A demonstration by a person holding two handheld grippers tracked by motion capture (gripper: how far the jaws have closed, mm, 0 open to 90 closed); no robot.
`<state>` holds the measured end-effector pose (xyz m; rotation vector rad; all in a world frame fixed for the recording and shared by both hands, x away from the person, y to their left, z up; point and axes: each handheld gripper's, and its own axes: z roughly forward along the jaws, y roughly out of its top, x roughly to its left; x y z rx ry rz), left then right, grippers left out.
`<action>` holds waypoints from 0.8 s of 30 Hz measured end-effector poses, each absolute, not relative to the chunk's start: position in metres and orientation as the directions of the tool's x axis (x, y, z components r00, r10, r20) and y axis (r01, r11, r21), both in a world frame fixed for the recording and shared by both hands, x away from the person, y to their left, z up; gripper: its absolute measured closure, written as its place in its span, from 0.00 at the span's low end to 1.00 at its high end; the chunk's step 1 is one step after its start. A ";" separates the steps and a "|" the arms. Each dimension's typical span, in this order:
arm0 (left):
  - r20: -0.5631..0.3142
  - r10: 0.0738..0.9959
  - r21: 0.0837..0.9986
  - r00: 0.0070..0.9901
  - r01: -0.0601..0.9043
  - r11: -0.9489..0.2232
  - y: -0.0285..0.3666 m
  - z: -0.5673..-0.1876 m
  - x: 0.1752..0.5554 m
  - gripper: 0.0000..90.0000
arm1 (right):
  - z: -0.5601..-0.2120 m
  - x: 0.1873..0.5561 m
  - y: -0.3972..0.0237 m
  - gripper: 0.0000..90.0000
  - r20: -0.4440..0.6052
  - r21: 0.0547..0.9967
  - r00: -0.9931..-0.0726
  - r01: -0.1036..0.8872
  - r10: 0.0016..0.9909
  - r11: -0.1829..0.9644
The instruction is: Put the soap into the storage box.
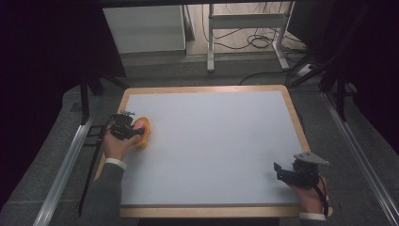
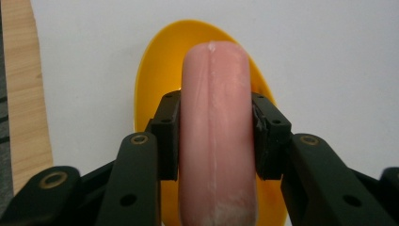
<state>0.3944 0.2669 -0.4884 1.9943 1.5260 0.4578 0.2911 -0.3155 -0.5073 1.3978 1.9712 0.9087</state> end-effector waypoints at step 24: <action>-0.098 0.871 0.765 0.481 0.596 -0.243 0.247 -0.460 0.332 0.30 | -0.507 0.291 -0.313 0.13 -0.059 0.782 -0.314 0.576 0.947 0.240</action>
